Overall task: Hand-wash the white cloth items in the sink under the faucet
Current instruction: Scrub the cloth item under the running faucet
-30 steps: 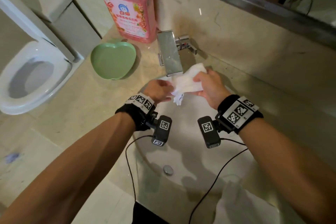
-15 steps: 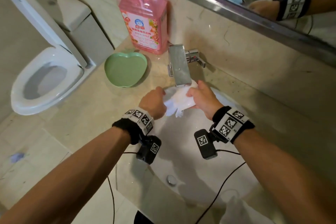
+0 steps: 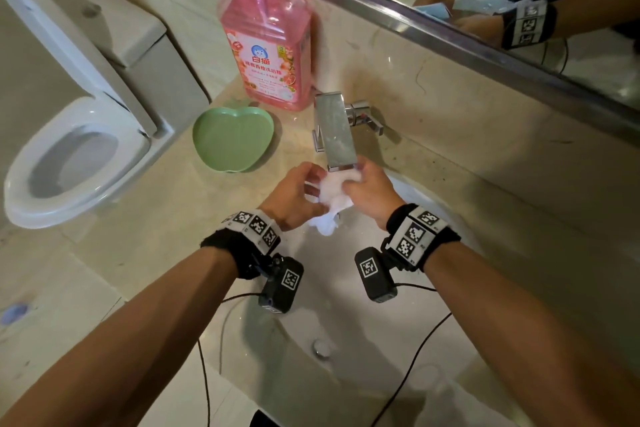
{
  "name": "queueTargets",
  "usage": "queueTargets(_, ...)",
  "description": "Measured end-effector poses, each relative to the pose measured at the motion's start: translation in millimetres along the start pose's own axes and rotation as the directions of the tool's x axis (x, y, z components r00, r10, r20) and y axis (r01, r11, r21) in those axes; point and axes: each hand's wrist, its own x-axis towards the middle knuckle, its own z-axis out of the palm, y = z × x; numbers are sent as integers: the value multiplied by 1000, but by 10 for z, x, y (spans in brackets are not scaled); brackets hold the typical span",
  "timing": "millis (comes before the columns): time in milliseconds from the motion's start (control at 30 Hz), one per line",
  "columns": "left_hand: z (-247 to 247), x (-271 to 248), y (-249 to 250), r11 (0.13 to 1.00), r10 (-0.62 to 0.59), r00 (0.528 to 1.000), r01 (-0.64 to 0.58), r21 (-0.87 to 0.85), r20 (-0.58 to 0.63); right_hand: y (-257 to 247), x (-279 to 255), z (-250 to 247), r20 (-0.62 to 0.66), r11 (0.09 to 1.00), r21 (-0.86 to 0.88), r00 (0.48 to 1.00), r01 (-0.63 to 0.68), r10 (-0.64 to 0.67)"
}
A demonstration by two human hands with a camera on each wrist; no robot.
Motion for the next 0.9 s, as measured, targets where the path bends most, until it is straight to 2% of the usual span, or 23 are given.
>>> queueTargets(67, -43, 25, -53, 996, 24, 999, -26, 87, 25, -2, 9, -52, 11, 999, 26, 1000, -22, 22)
queueTargets(167, -26, 68, -17, 992, 97, 982, -109, 62, 162, -1, 22, -119, 76, 998, 71, 997, -3, -2)
queueTargets(267, 37, 186, 30, 993, 51, 972, -74, 94, 228, 3, -13, -194, 127, 987, 157, 992, -13, -7)
queueTargets(367, 90, 255, 28, 977, -17, 980, -26, 212, 199, 24, -50, -299, 110, 968, 238, 993, -77, 52)
queueTargets(433, 79, 289, 11, 958, -74, 989, 36, 286, 125, 61, -54, -383, 117, 953, 283, 990, -104, 74)
queueTargets(533, 35, 321, 36, 910, -63, 995, 27, 414, 74, 104, -34, -501, 170, 972, 210, 983, -108, 72)
queueTargets(667, -3, 344, 129, 781, -40, 993, -37, 623, 110, 180, 36, -502, 305, 946, 150, 924, -286, 231)
queueTargets(767, -22, 334, 214, 695, 32, 989, -128, 707, 147, 190, 127, -409, 258, 972, -72, 937, -223, 234)
queueTargets(867, -35, 316, 295, 595, 8, 997, -69, 800, 79, 174, 161, -334, 324, 954, -227, 908, -198, 265)
queueTargets(900, -25, 314, 324, 563, 11, 995, -86, 822, 97, 168, 170, -315, 343, 939, -301, 899, -169, 272)
